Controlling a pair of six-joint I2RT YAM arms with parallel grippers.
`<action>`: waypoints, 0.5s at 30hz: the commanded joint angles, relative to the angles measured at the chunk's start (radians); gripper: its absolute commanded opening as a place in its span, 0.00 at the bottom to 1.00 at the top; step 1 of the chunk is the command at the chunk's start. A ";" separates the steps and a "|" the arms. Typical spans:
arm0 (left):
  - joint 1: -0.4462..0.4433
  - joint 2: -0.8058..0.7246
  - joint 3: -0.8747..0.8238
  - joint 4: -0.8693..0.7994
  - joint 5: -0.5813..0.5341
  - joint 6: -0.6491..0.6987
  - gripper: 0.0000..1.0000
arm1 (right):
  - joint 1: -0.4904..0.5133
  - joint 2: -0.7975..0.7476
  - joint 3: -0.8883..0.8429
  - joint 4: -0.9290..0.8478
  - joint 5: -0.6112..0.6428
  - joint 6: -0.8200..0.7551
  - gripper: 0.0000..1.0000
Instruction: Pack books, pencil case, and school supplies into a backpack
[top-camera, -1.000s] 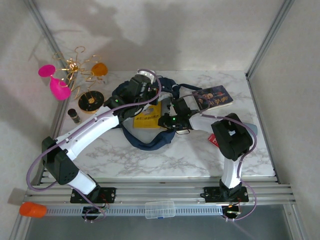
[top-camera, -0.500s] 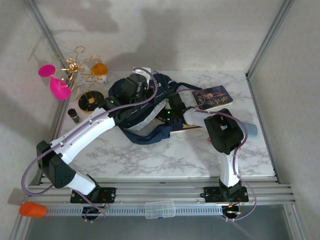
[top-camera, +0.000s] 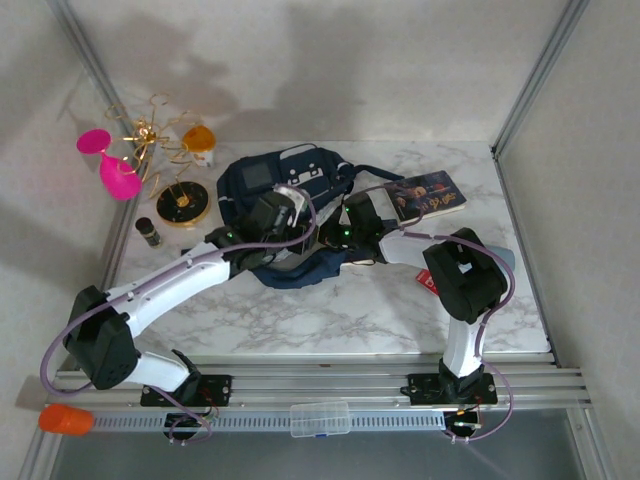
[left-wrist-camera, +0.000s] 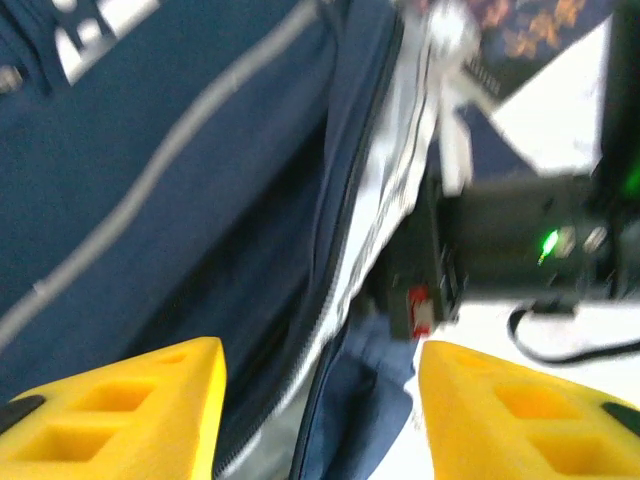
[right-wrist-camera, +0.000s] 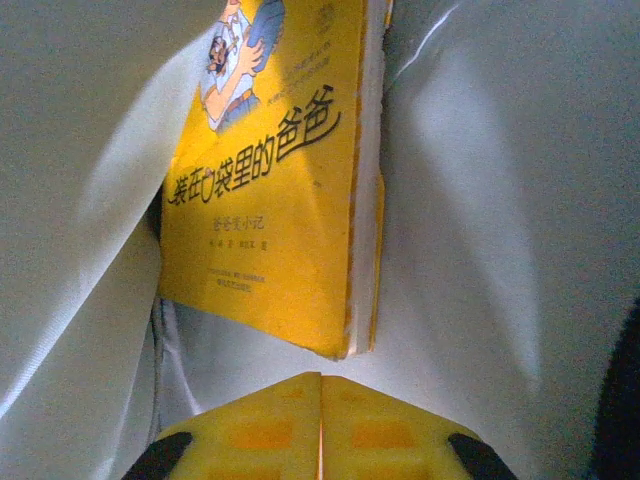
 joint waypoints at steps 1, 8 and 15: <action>-0.009 -0.028 -0.063 0.108 0.000 0.026 0.60 | 0.010 0.016 0.020 0.067 -0.019 0.005 0.07; -0.009 0.126 0.041 0.106 -0.062 0.073 0.56 | 0.015 0.026 0.030 0.049 -0.007 -0.003 0.07; 0.013 0.166 0.102 0.115 -0.108 0.111 0.09 | 0.015 0.036 0.041 0.025 -0.003 -0.009 0.04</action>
